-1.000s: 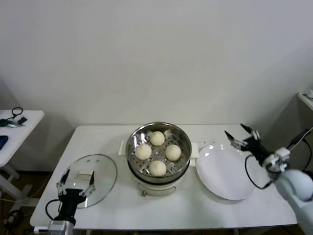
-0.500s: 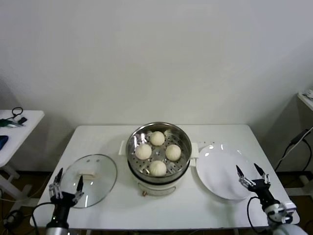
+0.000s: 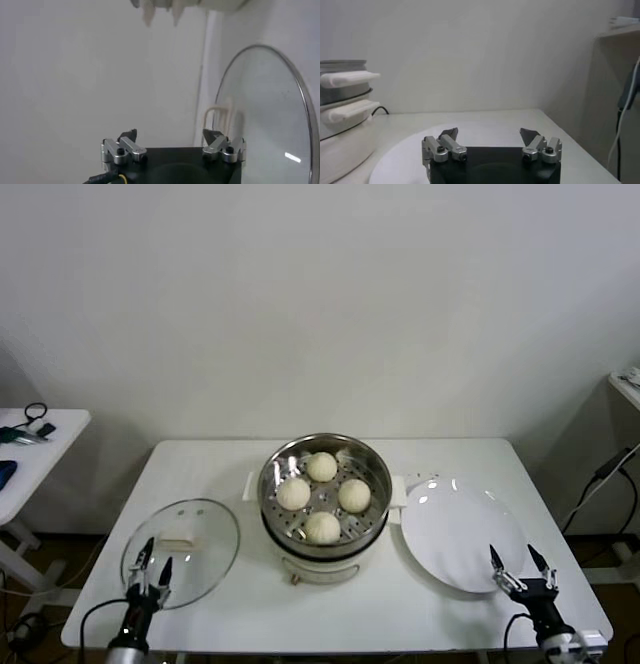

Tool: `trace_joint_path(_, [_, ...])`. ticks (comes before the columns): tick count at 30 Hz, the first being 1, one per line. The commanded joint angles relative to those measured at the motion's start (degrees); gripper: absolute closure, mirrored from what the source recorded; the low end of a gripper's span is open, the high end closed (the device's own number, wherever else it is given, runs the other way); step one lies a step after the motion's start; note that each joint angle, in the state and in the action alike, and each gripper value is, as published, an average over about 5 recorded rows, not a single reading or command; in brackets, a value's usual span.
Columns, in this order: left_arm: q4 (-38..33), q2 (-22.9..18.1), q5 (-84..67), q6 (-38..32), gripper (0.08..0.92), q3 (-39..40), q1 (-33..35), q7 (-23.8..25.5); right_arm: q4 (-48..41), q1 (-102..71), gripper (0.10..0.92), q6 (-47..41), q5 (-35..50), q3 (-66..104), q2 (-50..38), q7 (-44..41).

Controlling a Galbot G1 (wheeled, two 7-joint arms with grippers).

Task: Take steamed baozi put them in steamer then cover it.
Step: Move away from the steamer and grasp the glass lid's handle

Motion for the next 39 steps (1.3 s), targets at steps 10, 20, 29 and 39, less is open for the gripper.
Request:
trace_joint_path(10, [10.11,0.99,7.97,2.79,0.177,1.48,-11.78,0.65,2.09,-3.14,0.203,1.16,-0.64,1.73,2.43,0.36])
trace_joint_path(20, [12.67,1.00,9.40,3.46,0.276,1.74,-14.38,2.22,2.27,-3.41,0.203,1.54,-0.67,1.99,3.01,0.44])
trace_joint_path(29, [12.47,-0.01,9.90,3.44,0.536,1.84,-13.69,2.72,2.37,-2.72,0.203,1.23,-1.12,1.77,3.37,0.60])
trace_joint_path(39, [8.96,0.54,8.40,3.64,0.820,1.57,-11.96,3.41,3.12,-2.33,0.203,-0.57,-2.94,1.87,3.78,1.81])
